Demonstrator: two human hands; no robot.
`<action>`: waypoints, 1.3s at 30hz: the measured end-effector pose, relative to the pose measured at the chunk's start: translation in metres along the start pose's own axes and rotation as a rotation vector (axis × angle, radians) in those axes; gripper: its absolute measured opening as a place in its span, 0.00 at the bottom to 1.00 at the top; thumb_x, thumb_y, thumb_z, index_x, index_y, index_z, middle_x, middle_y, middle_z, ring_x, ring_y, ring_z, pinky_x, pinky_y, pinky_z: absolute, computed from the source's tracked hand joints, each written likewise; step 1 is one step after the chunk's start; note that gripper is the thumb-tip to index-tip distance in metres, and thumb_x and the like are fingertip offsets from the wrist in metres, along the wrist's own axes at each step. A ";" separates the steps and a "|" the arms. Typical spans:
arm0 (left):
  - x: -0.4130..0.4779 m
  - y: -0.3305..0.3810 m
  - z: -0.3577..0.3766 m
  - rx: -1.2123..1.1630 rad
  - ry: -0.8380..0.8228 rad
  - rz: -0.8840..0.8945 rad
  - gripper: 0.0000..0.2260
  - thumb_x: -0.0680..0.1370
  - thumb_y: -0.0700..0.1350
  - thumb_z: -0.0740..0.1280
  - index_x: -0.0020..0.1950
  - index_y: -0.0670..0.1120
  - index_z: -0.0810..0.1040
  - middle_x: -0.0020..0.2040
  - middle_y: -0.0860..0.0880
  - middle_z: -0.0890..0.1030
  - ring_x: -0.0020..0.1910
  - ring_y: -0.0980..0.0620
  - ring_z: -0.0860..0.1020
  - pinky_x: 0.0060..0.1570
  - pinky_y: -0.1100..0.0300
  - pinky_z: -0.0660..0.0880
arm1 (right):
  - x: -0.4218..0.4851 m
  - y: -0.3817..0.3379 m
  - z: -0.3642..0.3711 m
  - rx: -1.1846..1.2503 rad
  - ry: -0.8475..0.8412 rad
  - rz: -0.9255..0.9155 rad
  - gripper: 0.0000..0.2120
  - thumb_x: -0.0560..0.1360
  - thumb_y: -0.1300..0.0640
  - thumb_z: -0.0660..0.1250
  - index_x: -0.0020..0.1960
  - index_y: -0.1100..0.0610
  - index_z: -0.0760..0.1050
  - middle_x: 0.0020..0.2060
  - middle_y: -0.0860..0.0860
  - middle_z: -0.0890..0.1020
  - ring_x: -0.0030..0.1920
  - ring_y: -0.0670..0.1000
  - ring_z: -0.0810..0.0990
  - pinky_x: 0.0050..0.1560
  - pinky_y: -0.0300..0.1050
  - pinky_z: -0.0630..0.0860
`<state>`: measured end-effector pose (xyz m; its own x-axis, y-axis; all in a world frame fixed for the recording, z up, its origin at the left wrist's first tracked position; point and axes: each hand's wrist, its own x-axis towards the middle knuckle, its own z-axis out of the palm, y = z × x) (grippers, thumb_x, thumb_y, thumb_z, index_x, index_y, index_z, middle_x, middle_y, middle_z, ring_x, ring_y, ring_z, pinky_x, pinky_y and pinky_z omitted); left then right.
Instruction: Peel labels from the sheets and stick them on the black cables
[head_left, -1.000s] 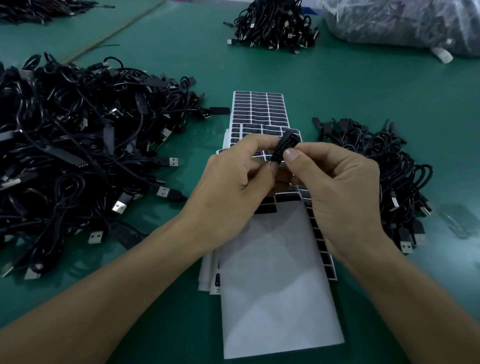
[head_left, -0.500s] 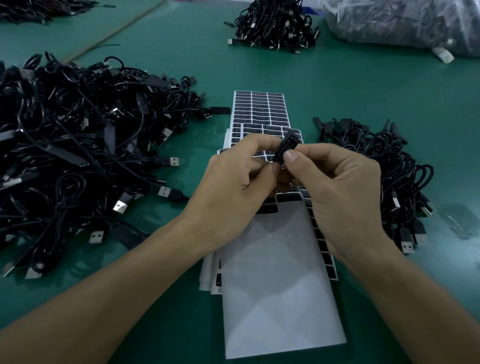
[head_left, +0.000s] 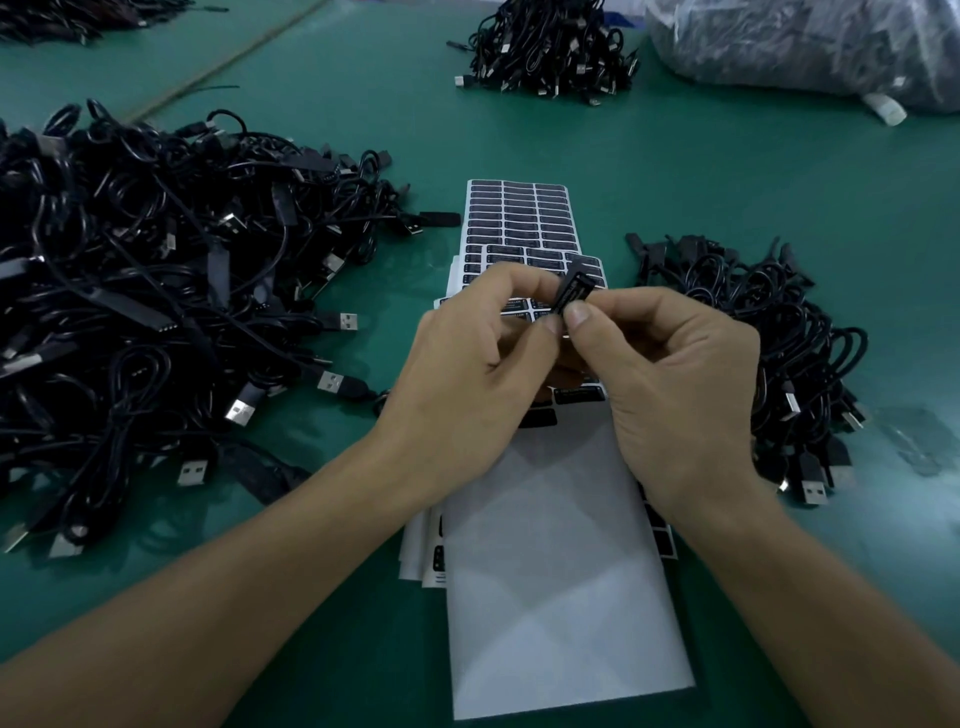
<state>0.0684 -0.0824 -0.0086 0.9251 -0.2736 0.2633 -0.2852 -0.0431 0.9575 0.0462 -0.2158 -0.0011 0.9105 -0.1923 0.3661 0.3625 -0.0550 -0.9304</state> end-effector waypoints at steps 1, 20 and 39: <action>0.000 0.001 0.000 -0.003 0.013 -0.007 0.05 0.79 0.44 0.63 0.53 0.51 0.77 0.40 0.44 0.86 0.41 0.40 0.85 0.44 0.42 0.83 | 0.000 0.001 0.000 -0.021 0.003 -0.012 0.10 0.76 0.68 0.71 0.42 0.54 0.82 0.34 0.46 0.86 0.34 0.45 0.85 0.37 0.35 0.81; 0.000 0.003 0.003 -0.013 0.059 -0.012 0.04 0.78 0.45 0.65 0.50 0.53 0.78 0.38 0.45 0.86 0.38 0.37 0.84 0.38 0.35 0.81 | -0.003 0.001 0.002 -0.157 0.085 -0.049 0.07 0.74 0.62 0.75 0.42 0.51 0.83 0.36 0.45 0.86 0.36 0.45 0.85 0.38 0.35 0.80; -0.001 0.000 -0.001 0.123 0.048 0.096 0.04 0.80 0.49 0.67 0.48 0.50 0.78 0.38 0.42 0.84 0.36 0.37 0.82 0.36 0.41 0.81 | 0.003 0.003 -0.001 -0.041 -0.012 -0.069 0.04 0.77 0.60 0.71 0.43 0.55 0.81 0.34 0.45 0.84 0.34 0.40 0.80 0.37 0.32 0.76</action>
<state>0.0678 -0.0808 -0.0089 0.9022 -0.2362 0.3608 -0.3986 -0.1374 0.9068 0.0502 -0.2175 -0.0028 0.8860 -0.1748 0.4294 0.4163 -0.1076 -0.9028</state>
